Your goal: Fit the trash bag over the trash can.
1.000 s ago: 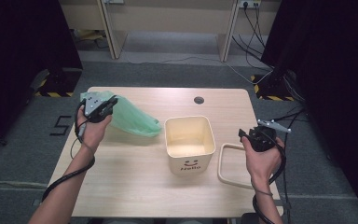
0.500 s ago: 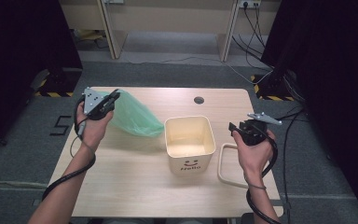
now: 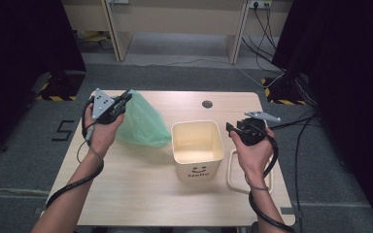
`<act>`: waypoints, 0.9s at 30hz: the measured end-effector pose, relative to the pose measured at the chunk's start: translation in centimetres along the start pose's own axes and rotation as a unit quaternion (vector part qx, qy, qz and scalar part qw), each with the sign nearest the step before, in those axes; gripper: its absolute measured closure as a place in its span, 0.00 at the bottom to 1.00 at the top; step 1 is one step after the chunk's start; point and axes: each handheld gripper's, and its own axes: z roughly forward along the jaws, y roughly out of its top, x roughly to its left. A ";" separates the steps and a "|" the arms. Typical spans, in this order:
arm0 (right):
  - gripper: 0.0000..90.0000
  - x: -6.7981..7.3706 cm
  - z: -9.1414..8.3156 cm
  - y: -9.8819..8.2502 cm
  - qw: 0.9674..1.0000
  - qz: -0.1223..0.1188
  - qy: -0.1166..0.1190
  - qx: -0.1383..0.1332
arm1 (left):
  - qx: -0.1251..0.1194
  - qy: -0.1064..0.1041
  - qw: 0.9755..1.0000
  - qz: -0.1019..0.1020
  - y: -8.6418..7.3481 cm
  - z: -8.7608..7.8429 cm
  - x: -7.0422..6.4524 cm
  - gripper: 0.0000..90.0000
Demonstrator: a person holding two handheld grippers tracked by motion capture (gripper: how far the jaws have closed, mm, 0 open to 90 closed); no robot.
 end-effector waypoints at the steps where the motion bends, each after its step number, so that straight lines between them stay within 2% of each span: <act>1: 0.62 0.3 0.1 0.1 1.000 -0.005 0.006 -0.001 | 0.001 -0.003 1.000 -0.003 0.1 0.0 -0.3 1.00; 6: 0.61 1.9 0.5 0.8 0.999 -0.027 0.037 -0.001 | -0.003 -0.020 1.000 0.018 0.9 0.3 -2.0 1.00; 13: 0.59 4.3 1.1 2.1 0.995 -0.060 0.081 0.001 | -0.004 -0.043 0.998 0.035 1.5 0.9 -3.8 1.00; 23: 0.57 8.0 1.6 3.8 0.984 -0.089 0.152 0.003 | 0.002 -0.075 0.996 0.054 1.8 1.7 -6.0 1.00; 27: 0.55 9.5 1.9 4.4 0.978 -0.100 0.181 0.005 | 0.004 -0.082 0.995 0.065 2.0 2.1 -6.6 1.00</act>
